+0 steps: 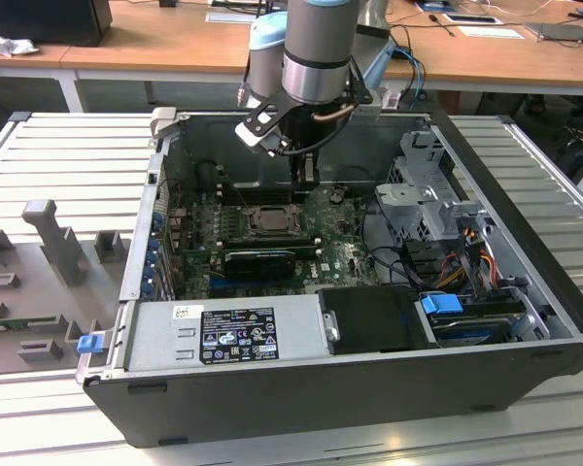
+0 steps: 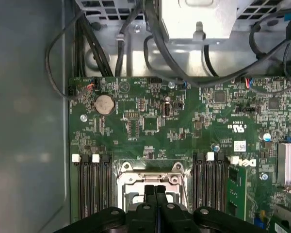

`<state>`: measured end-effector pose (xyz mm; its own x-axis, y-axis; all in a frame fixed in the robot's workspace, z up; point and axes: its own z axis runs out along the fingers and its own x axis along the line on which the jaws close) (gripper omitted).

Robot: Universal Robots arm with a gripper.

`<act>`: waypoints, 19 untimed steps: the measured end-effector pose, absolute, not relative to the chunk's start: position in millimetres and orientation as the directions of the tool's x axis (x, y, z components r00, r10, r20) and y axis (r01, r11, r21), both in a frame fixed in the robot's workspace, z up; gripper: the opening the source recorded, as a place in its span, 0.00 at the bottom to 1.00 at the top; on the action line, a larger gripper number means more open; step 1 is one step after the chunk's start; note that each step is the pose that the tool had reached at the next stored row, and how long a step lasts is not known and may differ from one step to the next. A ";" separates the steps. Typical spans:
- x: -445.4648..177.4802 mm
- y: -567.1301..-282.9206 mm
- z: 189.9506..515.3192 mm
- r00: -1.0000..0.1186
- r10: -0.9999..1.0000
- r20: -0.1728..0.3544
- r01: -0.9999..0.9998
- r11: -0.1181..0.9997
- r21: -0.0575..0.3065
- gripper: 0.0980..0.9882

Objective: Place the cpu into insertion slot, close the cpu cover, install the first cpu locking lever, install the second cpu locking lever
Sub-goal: 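Close the cpu cover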

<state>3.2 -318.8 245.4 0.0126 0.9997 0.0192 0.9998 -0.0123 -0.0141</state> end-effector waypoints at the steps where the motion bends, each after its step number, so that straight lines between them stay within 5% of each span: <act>1: 2.4 -318.8 242.9 0.011 1.000 0.020 1.000 -0.011 -0.014 0.01; 19: -27.1 -322.3 228.3 -0.030 0.999 0.024 1.000 0.031 -0.007 0.01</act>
<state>-27.1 -322.3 228.3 -0.0305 0.9992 0.0242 0.9995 0.0306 -0.0067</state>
